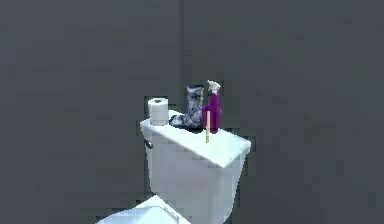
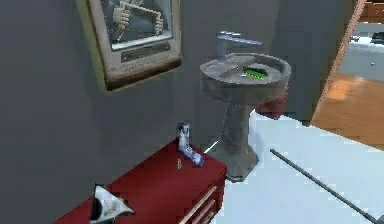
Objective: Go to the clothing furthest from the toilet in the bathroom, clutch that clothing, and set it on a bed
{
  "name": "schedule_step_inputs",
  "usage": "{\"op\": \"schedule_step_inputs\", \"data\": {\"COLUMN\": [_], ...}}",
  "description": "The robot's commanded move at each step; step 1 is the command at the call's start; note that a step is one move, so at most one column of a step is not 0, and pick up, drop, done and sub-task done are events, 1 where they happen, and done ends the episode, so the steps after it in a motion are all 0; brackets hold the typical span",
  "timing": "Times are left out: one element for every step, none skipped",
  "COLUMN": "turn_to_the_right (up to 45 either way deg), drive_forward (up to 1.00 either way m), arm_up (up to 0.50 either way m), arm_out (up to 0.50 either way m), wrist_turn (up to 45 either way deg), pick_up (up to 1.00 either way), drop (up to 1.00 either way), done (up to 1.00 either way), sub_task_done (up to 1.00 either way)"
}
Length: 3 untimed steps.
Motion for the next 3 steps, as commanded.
{"op": "schedule_step_inputs", "data": {"turn_to_the_right": [45.0,45.0,39.0], "drive_forward": [0.00,0.00,0.00], "arm_up": [0.00,0.00,0.00], "arm_out": [0.00,0.00,0.00], "wrist_turn": [0.0,0.0,0.0], "pick_up": [0.00,0.00,0.00], "drop": [0.00,0.00,0.00], "done": [0.00,0.00,0.00], "sub_task_done": [0.00,0.00,0.00]}}
